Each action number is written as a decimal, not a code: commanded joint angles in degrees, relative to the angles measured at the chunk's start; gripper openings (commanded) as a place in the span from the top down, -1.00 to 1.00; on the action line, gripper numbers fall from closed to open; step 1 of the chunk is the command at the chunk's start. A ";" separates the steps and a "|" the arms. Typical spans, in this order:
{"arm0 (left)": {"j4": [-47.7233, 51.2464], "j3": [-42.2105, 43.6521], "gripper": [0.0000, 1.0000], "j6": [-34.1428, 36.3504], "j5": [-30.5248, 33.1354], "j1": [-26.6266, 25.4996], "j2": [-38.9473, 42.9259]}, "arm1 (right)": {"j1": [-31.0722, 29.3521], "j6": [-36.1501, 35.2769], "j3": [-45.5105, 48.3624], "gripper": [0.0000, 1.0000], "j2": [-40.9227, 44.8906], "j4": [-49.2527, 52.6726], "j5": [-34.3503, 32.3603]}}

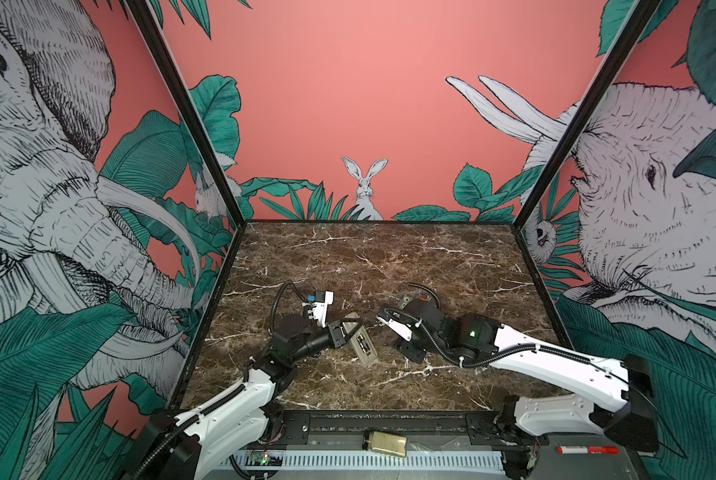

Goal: Load the batteries into the remote control
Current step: 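Withdraw the right gripper away from the remote, then move the open right gripper over the beige battery cover on the table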

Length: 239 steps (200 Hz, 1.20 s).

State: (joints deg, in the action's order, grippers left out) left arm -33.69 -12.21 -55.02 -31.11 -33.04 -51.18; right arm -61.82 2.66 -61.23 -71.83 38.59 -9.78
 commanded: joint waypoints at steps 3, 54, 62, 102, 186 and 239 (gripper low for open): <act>-0.91 0.37 1.00 1.05 0.52 -0.27 1.13 | 2.66 5.08 -0.75 -0.19 0.27 3.89 -0.99; -2.00 0.25 1.00 1.76 0.46 -0.27 -0.55 | 6.70 8.97 2.83 -0.22 -0.09 4.47 1.28; -2.37 0.25 1.00 1.76 0.36 -0.19 -1.03 | 7.25 9.52 3.22 -0.23 -0.36 4.71 1.76; -3.04 -0.10 1.00 2.20 0.13 -0.22 -2.17 | 8.40 10.94 6.39 -0.26 -0.57 3.28 3.03; -3.11 -0.66 1.00 3.19 0.09 -0.28 -3.67 | 12.45 17.27 14.11 -0.30 -1.13 0.35 4.55; -3.02 -0.54 1.00 2.91 0.17 -0.22 -4.46 | 14.71 19.82 18.03 -0.30 -2.38 -4.00 7.05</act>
State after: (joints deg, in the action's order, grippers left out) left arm -34.22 -12.21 -52.49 -30.79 -33.04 -55.70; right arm -47.86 20.25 -44.05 -73.23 37.65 -4.12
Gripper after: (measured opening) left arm 0.244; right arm 0.650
